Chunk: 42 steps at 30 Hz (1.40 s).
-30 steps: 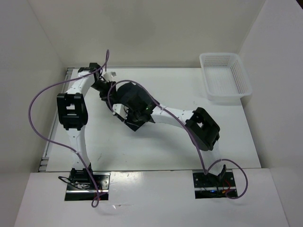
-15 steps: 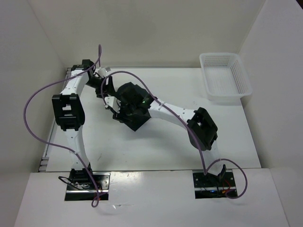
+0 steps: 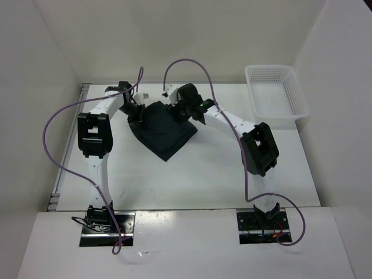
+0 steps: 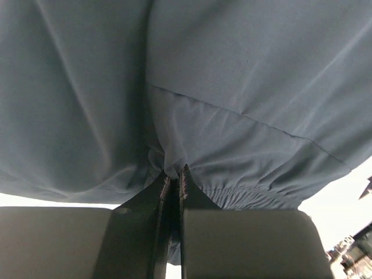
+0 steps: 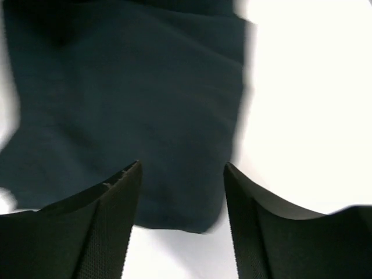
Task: Fold and stack the shorts
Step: Fold the shorts
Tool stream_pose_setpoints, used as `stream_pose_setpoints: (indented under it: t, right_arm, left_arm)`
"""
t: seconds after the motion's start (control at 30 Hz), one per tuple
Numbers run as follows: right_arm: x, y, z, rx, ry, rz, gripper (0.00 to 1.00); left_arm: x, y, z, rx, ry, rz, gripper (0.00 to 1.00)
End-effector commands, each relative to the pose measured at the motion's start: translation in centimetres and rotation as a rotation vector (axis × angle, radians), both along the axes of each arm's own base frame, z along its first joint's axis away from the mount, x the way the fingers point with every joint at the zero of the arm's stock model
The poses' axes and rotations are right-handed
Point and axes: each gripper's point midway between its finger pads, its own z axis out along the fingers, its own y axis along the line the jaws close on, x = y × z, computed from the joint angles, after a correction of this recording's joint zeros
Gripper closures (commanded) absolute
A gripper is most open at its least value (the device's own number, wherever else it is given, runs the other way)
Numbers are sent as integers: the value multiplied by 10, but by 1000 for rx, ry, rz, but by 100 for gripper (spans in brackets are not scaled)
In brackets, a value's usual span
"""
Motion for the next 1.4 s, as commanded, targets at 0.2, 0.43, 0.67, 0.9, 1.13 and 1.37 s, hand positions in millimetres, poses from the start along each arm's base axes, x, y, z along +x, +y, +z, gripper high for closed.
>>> stream_pose_setpoints:
  t: [0.2, 0.43, 0.67, 0.9, 1.13, 1.37]
  right_arm:
    - [37, -40, -46, 94, 146, -190, 30]
    - [-10, -36, -85, 107, 349, -66, 30]
    - [-38, -59, -112, 52, 408, -116, 49]
    - [-101, -70, -100, 97, 514, -67, 66]
    - [-138, -77, -60, 177, 528, -34, 55]
    - [-83, -61, -16, 179, 332, -5, 37]
  left_arm:
    - [-4, 16, 24, 76, -80, 19, 75]
    - [-10, 18, 14, 88, -49, 20, 73]
    - [-9, 18, 8, 88, -40, 19, 71]
    - [0, 2, 10, 49, -61, -11, 66]
    - [10, -22, 24, 42, -142, -59, 44]
    - [24, -12, 82, 6, -277, -30, 20]
